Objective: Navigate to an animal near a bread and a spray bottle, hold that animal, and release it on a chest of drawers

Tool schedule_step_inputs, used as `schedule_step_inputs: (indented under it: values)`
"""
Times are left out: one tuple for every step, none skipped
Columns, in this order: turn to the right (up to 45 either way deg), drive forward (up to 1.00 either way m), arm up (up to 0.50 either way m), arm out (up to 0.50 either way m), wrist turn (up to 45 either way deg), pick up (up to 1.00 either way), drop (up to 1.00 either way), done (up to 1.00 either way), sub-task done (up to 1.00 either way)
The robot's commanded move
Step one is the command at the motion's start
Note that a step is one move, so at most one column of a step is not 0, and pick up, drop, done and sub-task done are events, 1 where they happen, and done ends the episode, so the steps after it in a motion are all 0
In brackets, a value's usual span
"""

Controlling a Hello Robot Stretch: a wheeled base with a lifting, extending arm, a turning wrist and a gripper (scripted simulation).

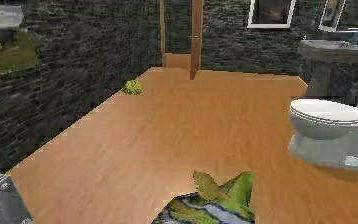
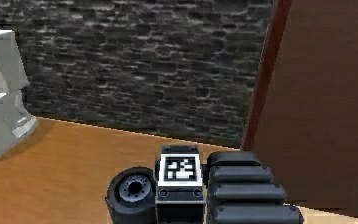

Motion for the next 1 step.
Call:
schedule_step_inputs:
  values:
    - [0.0,1.0,0.0,0.0,0.0,0.0,0.0,0.0,0.0]
